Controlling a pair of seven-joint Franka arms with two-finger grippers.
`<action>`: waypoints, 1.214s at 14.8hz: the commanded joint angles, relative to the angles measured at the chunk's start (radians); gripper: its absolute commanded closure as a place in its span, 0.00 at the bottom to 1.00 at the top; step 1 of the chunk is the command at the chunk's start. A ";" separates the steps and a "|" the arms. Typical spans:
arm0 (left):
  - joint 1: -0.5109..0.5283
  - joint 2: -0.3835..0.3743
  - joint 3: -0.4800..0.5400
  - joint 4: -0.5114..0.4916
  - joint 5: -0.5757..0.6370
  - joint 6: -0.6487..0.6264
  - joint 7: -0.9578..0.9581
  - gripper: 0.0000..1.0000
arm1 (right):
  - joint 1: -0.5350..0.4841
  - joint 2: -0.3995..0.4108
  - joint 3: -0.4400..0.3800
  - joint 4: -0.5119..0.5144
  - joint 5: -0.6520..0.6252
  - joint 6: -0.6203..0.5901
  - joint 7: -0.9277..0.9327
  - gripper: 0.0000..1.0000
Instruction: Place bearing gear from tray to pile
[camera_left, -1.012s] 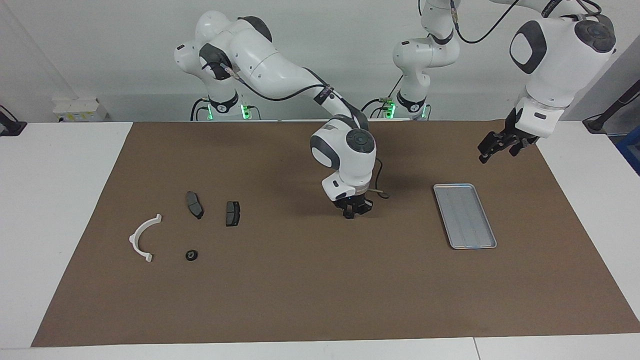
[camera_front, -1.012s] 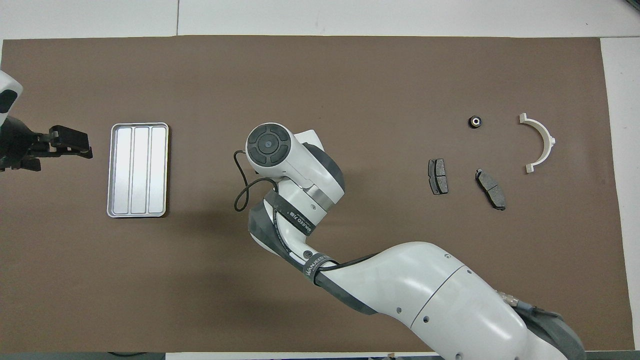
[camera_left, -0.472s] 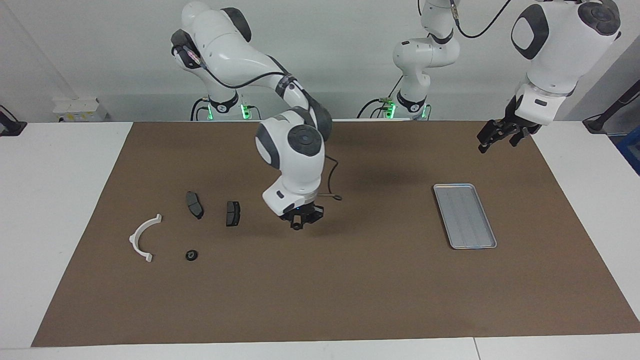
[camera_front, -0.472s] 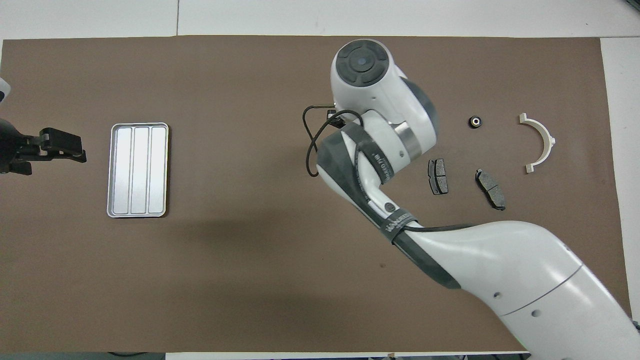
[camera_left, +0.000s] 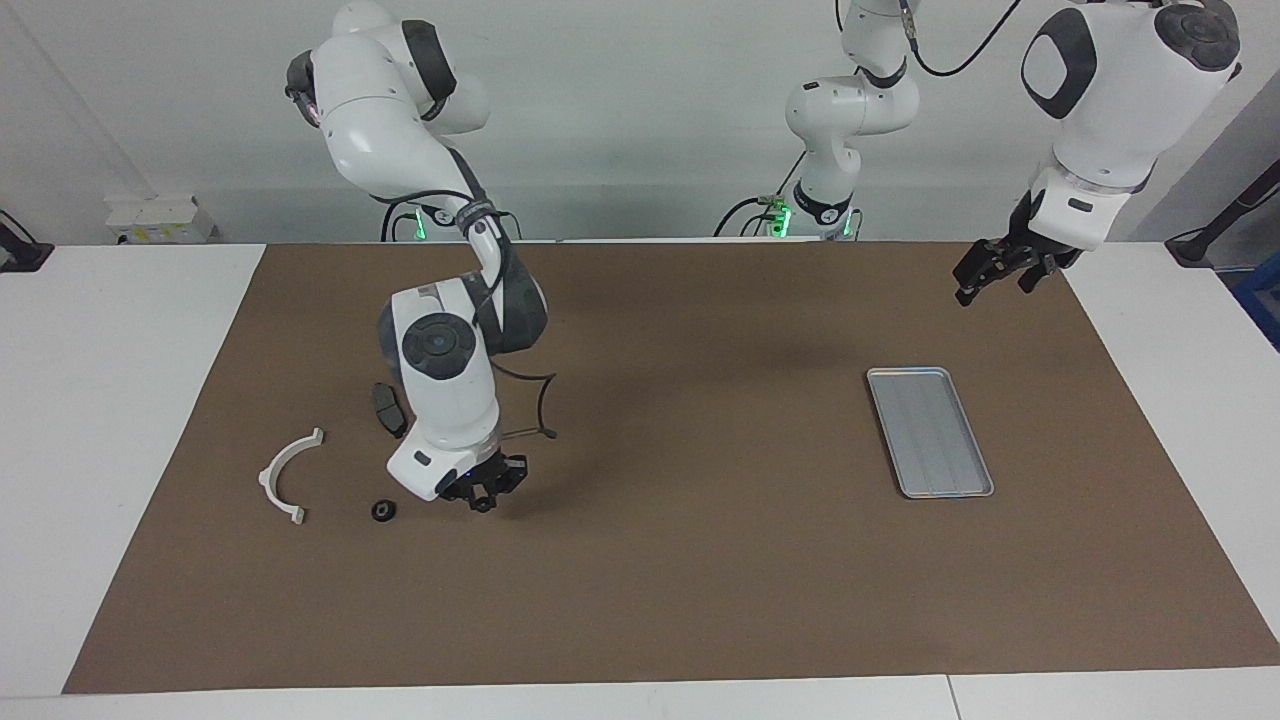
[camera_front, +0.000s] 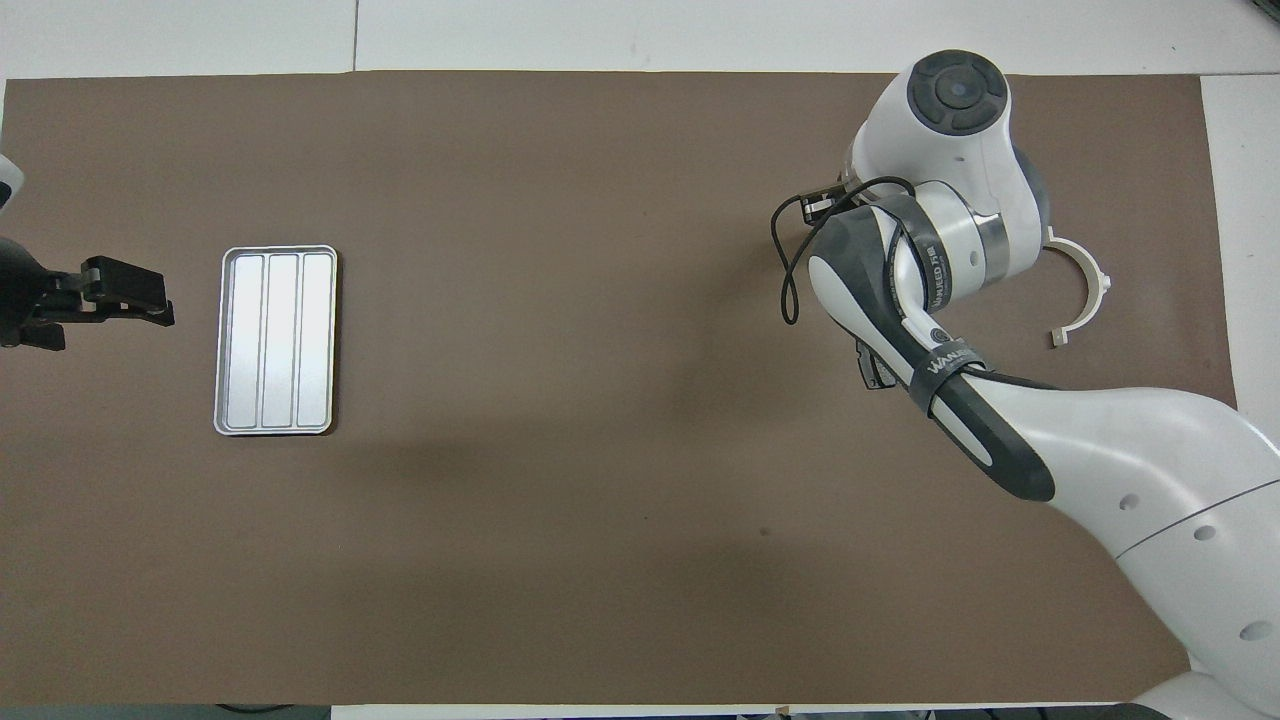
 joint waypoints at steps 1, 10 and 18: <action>-0.009 -0.015 -0.001 -0.004 -0.010 -0.021 0.006 0.00 | -0.055 -0.033 0.017 -0.114 -0.003 0.113 -0.070 1.00; -0.007 -0.023 0.001 -0.006 -0.010 -0.018 0.005 0.00 | -0.092 -0.020 0.018 -0.162 -0.003 0.205 -0.122 0.61; -0.006 -0.023 0.001 -0.006 -0.010 -0.015 0.005 0.00 | -0.080 -0.059 0.016 -0.157 -0.003 0.187 -0.119 0.00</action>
